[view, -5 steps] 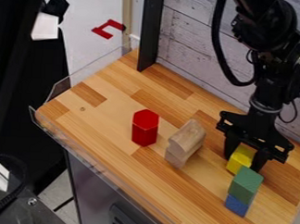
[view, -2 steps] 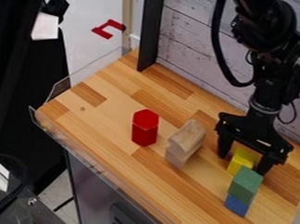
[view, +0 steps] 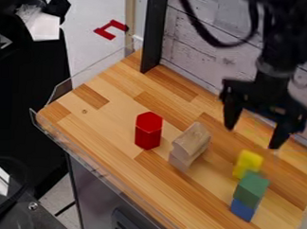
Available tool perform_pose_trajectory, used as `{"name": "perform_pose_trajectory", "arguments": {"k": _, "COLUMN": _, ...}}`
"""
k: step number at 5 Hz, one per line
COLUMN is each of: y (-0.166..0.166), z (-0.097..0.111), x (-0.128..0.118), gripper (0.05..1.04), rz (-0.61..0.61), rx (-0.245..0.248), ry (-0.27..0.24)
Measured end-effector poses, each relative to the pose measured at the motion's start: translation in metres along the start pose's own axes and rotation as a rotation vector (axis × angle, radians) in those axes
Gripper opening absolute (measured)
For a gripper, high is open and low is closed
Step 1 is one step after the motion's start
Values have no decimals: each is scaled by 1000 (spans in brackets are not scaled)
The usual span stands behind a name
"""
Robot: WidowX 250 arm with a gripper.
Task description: Remove the yellow blocks from tower and put it in the table
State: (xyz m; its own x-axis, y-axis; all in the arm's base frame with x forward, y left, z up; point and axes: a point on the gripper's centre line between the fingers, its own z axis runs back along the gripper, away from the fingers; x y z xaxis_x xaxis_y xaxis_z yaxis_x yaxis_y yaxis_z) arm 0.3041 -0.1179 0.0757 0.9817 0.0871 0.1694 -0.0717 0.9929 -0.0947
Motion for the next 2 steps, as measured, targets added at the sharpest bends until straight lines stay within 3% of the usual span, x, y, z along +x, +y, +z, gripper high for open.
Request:
{"name": "perform_pose_trajectory", "arguments": {"k": 1, "y": 1, "z": 34, "x": -1, "gripper": 1001, "rz": -10, "rx": -2, "ry": -67}}
{"name": "perform_pose_trajectory", "arguments": {"k": 2, "y": 4, "z": 38, "x": -8, "gripper": 1001, "rz": -27, "rx": 14, "ry": -30}}
